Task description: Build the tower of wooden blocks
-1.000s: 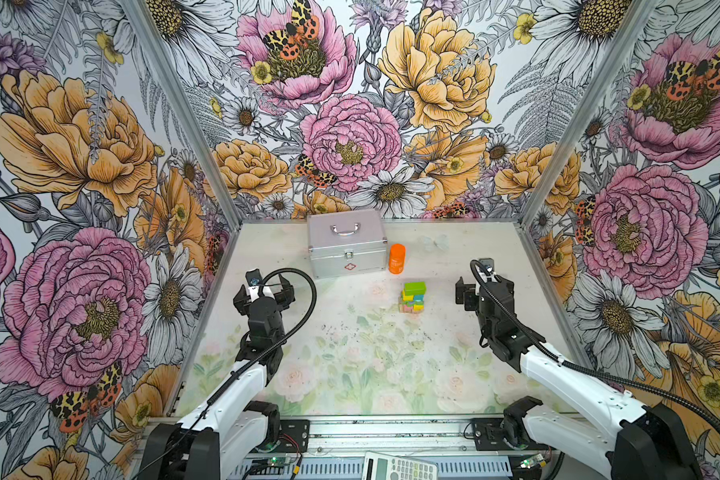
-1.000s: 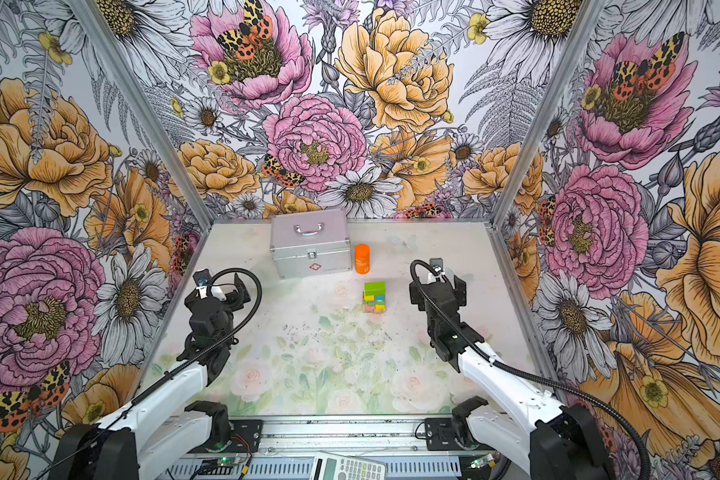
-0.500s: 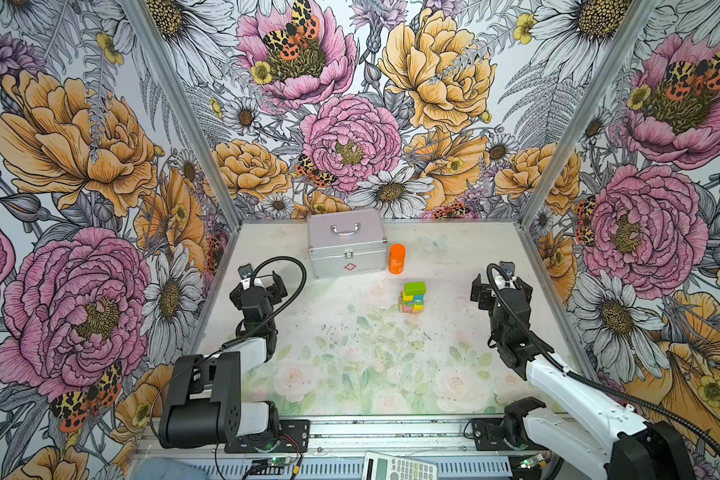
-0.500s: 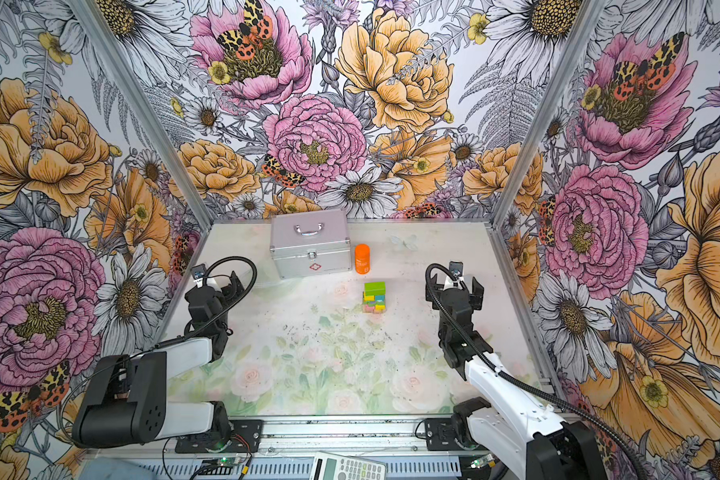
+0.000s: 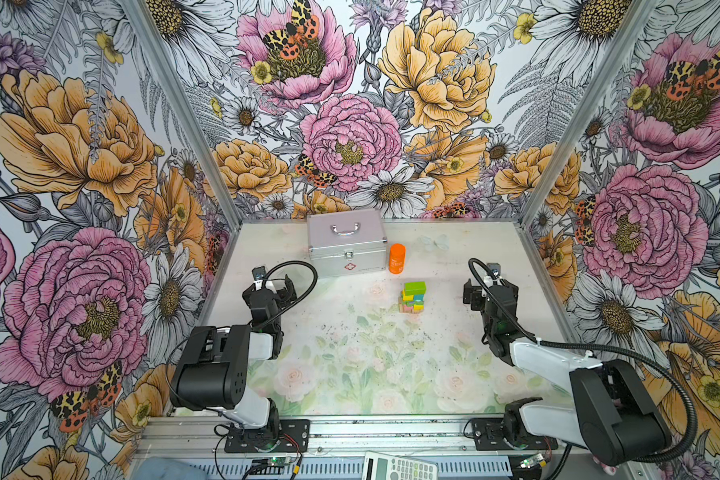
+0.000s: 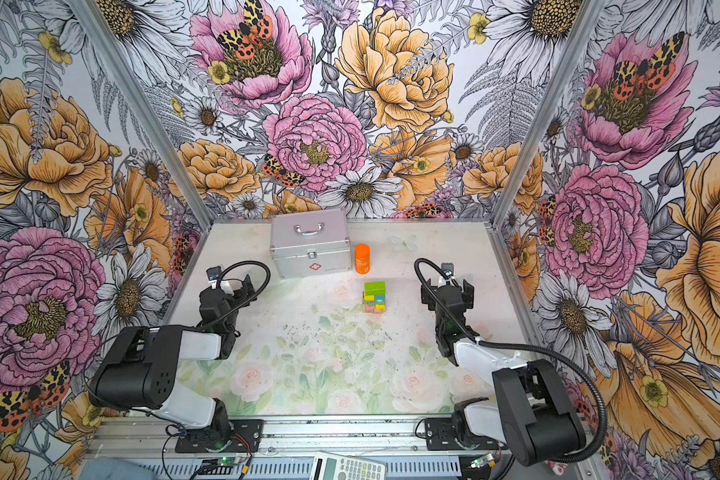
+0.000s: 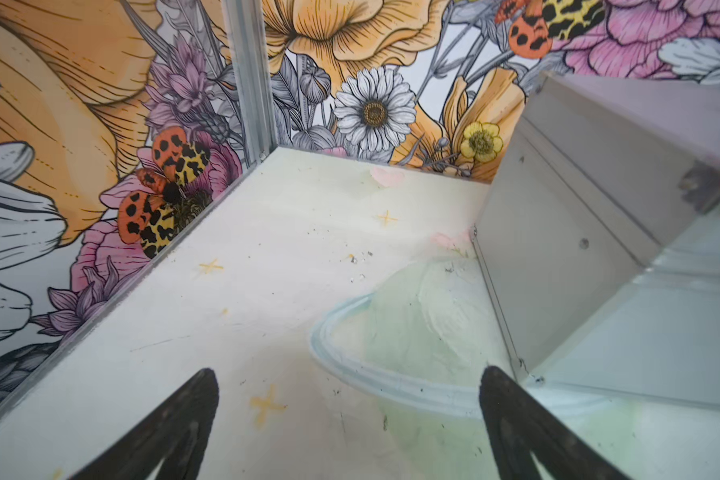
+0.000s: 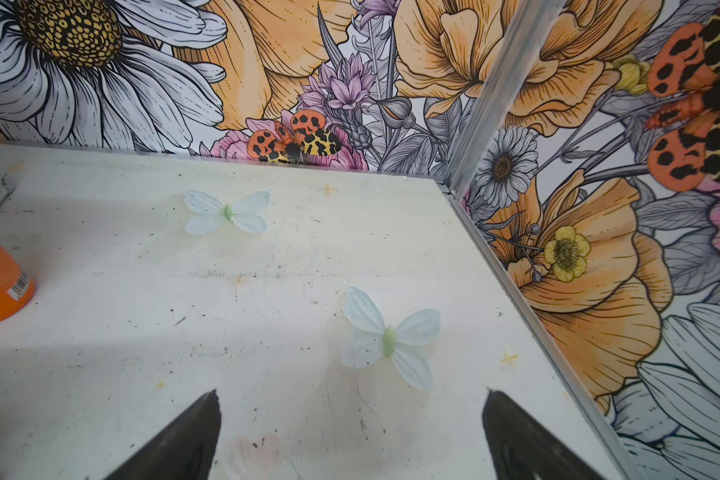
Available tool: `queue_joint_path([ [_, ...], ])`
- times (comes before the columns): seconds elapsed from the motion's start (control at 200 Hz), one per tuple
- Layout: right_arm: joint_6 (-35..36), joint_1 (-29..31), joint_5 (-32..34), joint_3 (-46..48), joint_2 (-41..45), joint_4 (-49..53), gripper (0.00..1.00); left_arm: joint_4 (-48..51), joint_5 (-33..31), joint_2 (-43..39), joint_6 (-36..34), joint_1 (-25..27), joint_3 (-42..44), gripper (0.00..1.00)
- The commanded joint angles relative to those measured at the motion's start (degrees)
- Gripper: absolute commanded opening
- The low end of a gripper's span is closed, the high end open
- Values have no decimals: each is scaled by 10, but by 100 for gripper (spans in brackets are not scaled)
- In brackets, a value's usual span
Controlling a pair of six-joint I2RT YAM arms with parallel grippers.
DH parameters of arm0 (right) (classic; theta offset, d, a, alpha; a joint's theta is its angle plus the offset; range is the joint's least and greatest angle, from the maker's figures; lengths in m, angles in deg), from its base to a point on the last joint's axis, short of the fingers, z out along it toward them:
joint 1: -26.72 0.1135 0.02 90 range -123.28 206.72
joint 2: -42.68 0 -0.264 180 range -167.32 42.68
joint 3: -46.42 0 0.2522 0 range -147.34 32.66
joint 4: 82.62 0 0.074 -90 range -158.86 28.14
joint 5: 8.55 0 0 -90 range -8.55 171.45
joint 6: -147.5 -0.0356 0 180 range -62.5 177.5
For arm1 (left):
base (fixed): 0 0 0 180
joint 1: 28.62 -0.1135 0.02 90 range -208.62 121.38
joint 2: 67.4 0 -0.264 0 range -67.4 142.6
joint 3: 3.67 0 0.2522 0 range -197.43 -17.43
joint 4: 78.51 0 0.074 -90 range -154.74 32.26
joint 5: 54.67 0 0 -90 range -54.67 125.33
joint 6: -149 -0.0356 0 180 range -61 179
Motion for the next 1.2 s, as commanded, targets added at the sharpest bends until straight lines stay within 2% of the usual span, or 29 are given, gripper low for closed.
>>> queue_joint_path([
  [0.0,14,-11,-8,-1,-25,-82,100,-20,19,-3,-18,3,-10,99],
  [0.075,14,-18,-6,6,-42,-107,100,-27,19,0,-17,3,-10,99],
  [0.28,4,-65,-64,22,-110,-218,100,-22,14,-1,-19,5,-11,99],
  [0.34,-23,-95,-117,10,-119,-188,100,-23,14,0,-19,5,-11,99],
  [0.38,-28,-108,-131,5,-146,-211,100,-23,14,0,-19,5,-11,99],
  [0.425,-38,-115,-143,-1,-132,-171,100,-22,14,0,-20,5,-11,99],
  [0.45,-34,-119,-152,2,-141,-194,100,-23,14,0,-19,5,-11,99],
  [0.505,-39,-120,-152,-3,-135,-173,100,-23,14,0,-19,7,-11,99],
  [0.545,-34,-120,-153,1,-143,-198,100,-23,12,0,-20,6,-11,99],
  [0.58,-39,-120,-152,-3,-135,-176,100,-22,12,0,-19,6,-11,99],
  [1.196,-32,-114,-142,2,-137,-189,100,-26,10,0,-22,9,-9,99],
])
